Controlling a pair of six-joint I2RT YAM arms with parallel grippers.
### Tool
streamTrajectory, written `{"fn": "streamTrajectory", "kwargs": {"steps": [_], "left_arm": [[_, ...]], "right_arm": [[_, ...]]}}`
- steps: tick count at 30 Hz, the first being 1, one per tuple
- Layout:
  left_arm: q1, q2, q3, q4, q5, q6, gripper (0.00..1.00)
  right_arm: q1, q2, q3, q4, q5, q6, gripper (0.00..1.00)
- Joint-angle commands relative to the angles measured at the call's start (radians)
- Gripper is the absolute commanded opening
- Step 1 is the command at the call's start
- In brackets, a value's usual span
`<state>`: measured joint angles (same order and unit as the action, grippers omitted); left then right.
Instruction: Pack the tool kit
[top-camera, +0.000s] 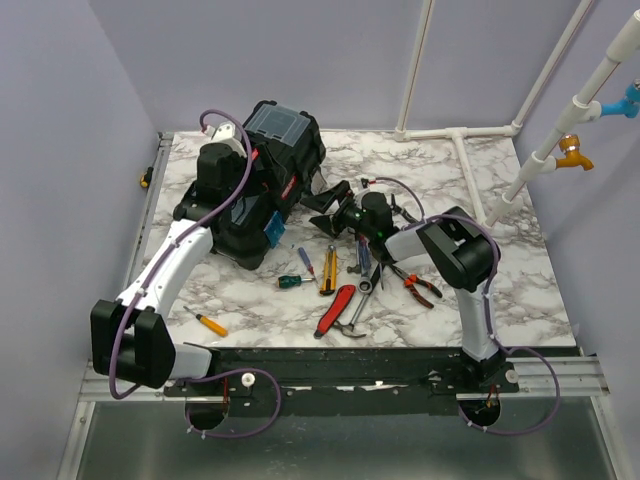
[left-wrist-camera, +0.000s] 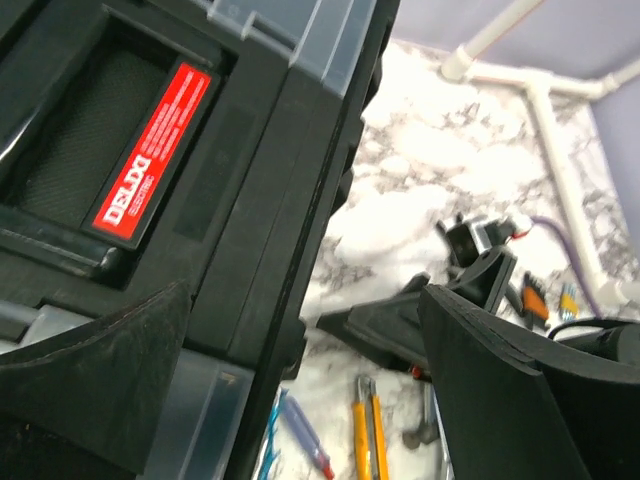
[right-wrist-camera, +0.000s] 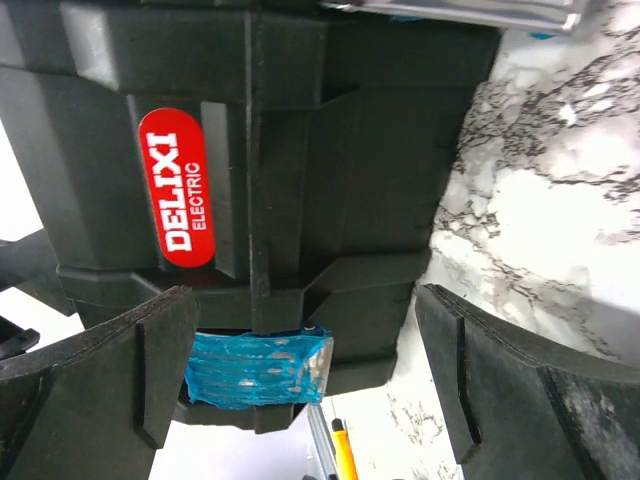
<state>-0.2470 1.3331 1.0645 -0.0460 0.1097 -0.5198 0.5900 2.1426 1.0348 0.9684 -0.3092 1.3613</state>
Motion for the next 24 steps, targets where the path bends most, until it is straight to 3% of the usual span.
{"fn": "streamTrajectory", "kwargs": {"steps": [1, 6, 10, 19, 24], "left_arm": [[-0.001, -0.003, 0.106, -0.455, -0.011, 0.021, 0.99], [0.176, -0.047, 0.168, -0.501, 0.035, 0.06, 0.99], [0.272, -0.018, 0.187, -0.543, -0.052, 0.089, 0.98], [0.374, 0.059, 0.053, -0.382, -0.007, 0.08, 0.98], [0.381, 0.009, 0.009, -0.326, 0.014, 0.09, 0.98]], "right_arm": [[0.004, -0.052, 0.015, -0.052, -0.038, -0.059, 1.0], [0.005, -0.06, 0.04, -0.099, -0.048, -0.071, 1.0], [0.016, -0.055, 0.026, -0.031, -0.092, -0.036, 1.0], [0.092, -0.042, -0.003, 0.046, -0.1, 0.008, 1.0], [0.13, -0.037, -0.021, 0.081, -0.065, 0.025, 1.0]]}}
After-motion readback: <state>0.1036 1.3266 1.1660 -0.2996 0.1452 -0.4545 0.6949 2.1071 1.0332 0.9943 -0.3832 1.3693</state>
